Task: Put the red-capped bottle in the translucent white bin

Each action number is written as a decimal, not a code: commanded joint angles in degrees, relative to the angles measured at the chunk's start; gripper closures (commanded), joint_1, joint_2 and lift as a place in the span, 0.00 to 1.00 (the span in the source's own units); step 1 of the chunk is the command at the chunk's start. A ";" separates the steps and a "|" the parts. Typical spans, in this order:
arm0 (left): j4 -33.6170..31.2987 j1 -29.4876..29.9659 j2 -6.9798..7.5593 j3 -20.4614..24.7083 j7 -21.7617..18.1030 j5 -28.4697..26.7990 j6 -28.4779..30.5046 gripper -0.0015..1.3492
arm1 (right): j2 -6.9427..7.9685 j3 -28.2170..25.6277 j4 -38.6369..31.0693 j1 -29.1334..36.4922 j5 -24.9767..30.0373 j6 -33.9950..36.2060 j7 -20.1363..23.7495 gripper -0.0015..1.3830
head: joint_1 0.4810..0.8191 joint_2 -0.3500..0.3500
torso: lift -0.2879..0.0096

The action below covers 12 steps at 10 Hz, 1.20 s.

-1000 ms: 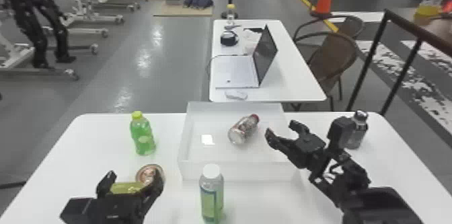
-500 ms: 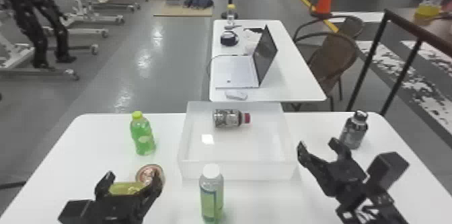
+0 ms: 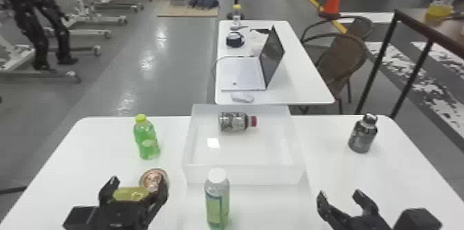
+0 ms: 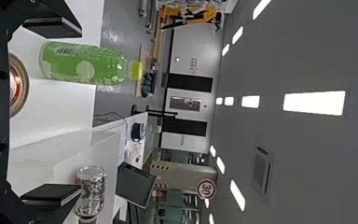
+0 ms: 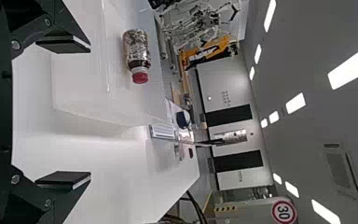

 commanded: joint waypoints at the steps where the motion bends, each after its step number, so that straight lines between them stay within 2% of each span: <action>1: -0.08 -0.04 -0.24 -0.19 0.00 -0.35 0.07 0.10 | 0.21 0.00 -0.36 -0.09 0.83 0.11 0.00 0.23 | 0.20 0.50 | 0.63; 12: -0.43 0.05 -0.09 -0.10 0.00 -0.62 1.65 0.10 | 0.04 0.00 -0.01 -0.53 0.39 0.64 0.18 0.23 | 0.20 0.50 | 0.63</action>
